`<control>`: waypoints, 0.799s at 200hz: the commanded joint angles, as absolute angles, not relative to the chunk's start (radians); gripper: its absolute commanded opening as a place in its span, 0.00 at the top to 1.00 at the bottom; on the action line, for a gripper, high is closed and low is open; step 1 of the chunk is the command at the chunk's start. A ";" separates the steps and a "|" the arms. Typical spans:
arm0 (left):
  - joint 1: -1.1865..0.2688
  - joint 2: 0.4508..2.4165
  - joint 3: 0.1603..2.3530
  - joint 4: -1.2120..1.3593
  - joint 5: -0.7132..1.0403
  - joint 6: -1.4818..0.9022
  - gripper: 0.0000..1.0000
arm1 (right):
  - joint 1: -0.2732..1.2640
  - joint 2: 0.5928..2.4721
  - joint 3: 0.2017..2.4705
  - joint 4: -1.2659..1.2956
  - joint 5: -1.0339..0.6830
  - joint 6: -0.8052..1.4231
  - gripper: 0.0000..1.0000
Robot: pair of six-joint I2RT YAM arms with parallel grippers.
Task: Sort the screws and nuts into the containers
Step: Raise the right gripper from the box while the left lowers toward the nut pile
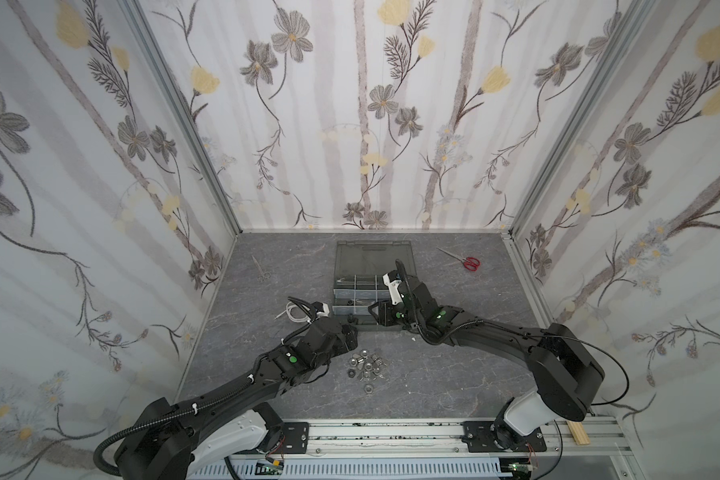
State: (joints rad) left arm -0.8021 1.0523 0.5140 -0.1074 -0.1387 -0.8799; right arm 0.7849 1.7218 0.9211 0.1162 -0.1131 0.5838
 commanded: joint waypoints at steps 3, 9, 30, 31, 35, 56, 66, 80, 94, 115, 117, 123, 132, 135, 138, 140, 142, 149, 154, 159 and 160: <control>-0.826 1.095 0.543 -0.089 -0.161 -0.844 0.16 | 0.777 1.701 0.902 0.141 -0.080 0.589 0.49; -0.828 1.103 0.546 -0.089 -0.162 -0.838 0.16 | 0.776 1.699 0.898 0.138 -0.078 0.590 0.49; -0.831 1.110 0.547 -0.089 -0.167 -0.833 0.18 | 0.772 1.682 0.887 0.131 -0.074 0.591 0.49; -0.831 1.109 0.547 -0.089 -0.167 -0.833 0.18 | 0.772 1.682 0.887 0.130 -0.073 0.592 0.49; -0.831 1.109 0.548 -0.090 -0.167 -0.832 0.18 | 0.772 1.679 0.884 0.127 -0.072 0.590 0.49; -0.834 1.101 0.546 -0.091 -0.160 -0.814 0.21 | 0.770 1.659 0.868 0.124 -0.058 0.592 0.49; -0.835 1.098 0.543 -0.091 -0.157 -0.809 0.22 | 0.767 1.655 0.860 0.124 -0.055 0.594 0.49; -0.836 1.098 0.541 -0.091 -0.142 -0.804 0.23 | 0.766 1.649 0.853 0.118 -0.054 0.594 0.49; -0.841 1.104 0.543 -0.092 -0.121 -0.788 0.25 | 0.765 1.642 0.846 0.114 -0.049 0.595 0.49; -0.859 1.116 0.550 -0.095 -0.083 -0.746 0.27 | 0.763 1.631 0.842 0.095 -0.031 0.597 0.49; -0.861 1.117 0.551 -0.096 -0.081 -0.742 0.27 | 0.763 1.629 0.842 0.091 -0.030 0.597 0.49; -0.867 1.120 0.551 -0.099 -0.071 -0.734 0.28 | 0.762 1.623 0.844 0.079 -0.023 0.597 0.49; -0.873 1.126 0.549 -0.106 -0.060 -0.724 0.29 | 0.762 1.610 0.838 0.070 -0.009 0.599 0.49; -0.875 1.128 0.550 -0.109 -0.057 -0.721 0.30 | 0.763 1.603 0.832 0.069 -0.004 0.600 0.49; -0.875 1.131 0.551 -0.114 -0.053 -0.718 0.30 | 0.763 1.602 0.826 0.070 0.000 0.604 0.49; -0.877 1.133 0.551 -0.118 -0.050 -0.716 0.30 | 0.762 1.601 0.821 0.071 0.003 0.606 0.49; -0.877 1.135 0.552 -0.122 -0.049 -0.714 0.31 | 0.762 1.602 0.816 0.073 0.005 0.608 0.49; -0.881 1.145 0.559 -0.139 -0.042 -0.706 0.31 | 0.763 1.558 0.794 0.081 0.015 0.619 0.49; -0.882 1.152 0.567 -0.156 -0.040 -0.699 0.31 | 0.762 1.547 0.781 0.086 0.020 0.624 0.49; -0.886 1.160 0.575 -0.172 -0.040 -0.694 0.31 | 0.762 1.535 0.765 0.093 0.026 0.630 0.48; -0.887 1.161 0.576 -0.175 -0.040 -0.693 0.31 | 0.762 1.532 0.763 0.094 0.027 0.632 0.49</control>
State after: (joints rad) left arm -0.8776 1.1378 0.5484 -0.1150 -0.0650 -0.7368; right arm 0.7628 1.5845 0.8066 0.0822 -0.0235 0.5983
